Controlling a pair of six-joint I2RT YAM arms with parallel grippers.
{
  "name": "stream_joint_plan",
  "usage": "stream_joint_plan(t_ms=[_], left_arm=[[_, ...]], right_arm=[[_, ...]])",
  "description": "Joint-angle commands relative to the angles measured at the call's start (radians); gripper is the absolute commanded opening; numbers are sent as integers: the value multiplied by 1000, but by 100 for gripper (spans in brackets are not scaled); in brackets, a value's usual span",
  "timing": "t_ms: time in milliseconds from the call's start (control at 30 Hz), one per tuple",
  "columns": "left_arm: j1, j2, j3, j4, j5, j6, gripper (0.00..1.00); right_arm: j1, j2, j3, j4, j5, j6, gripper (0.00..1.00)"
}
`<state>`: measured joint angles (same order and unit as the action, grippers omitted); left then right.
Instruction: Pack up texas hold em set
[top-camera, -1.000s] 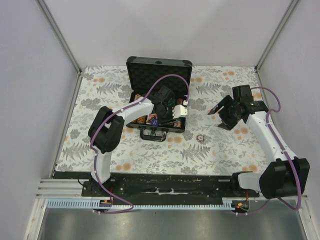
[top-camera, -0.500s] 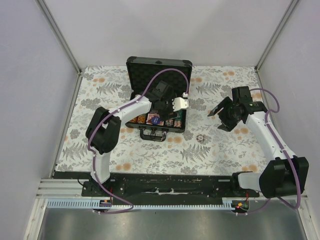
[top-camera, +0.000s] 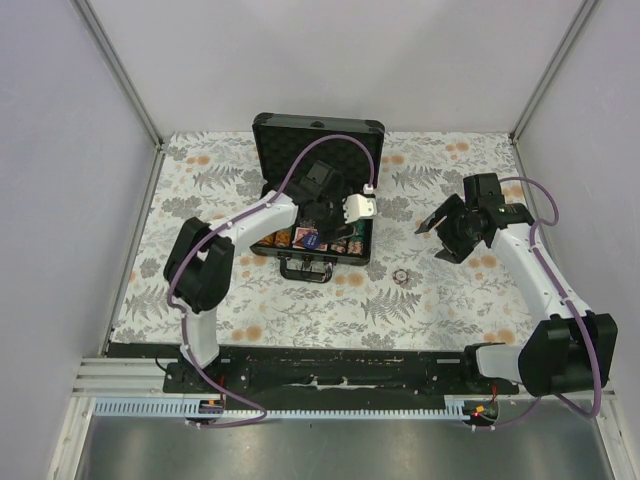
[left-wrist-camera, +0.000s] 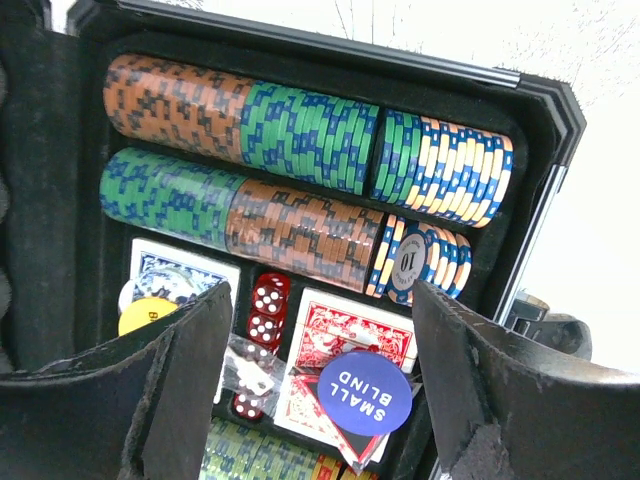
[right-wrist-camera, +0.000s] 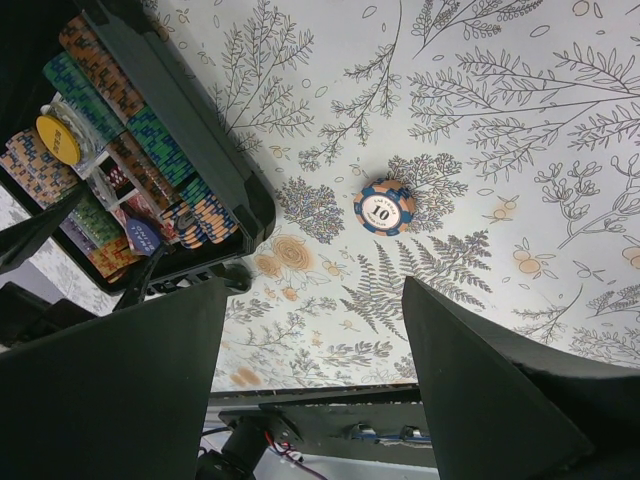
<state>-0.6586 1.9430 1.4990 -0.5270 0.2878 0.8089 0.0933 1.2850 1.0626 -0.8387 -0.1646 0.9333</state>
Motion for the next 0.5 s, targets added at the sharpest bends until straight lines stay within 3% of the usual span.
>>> stream_joint_plan(t_ms=[0,267,467], left_arm=[[-3,-99,7,10,41,-42,78],[-1,-159,-31,54,22,-80,79],[-1,-274,-149,195,21,-203,84]], right_arm=[[-4,-12,10,20,-12,-19,79],[-4,-12,10,21,-9,-37,78],[-1,-4,34,26,2,-122,72]])
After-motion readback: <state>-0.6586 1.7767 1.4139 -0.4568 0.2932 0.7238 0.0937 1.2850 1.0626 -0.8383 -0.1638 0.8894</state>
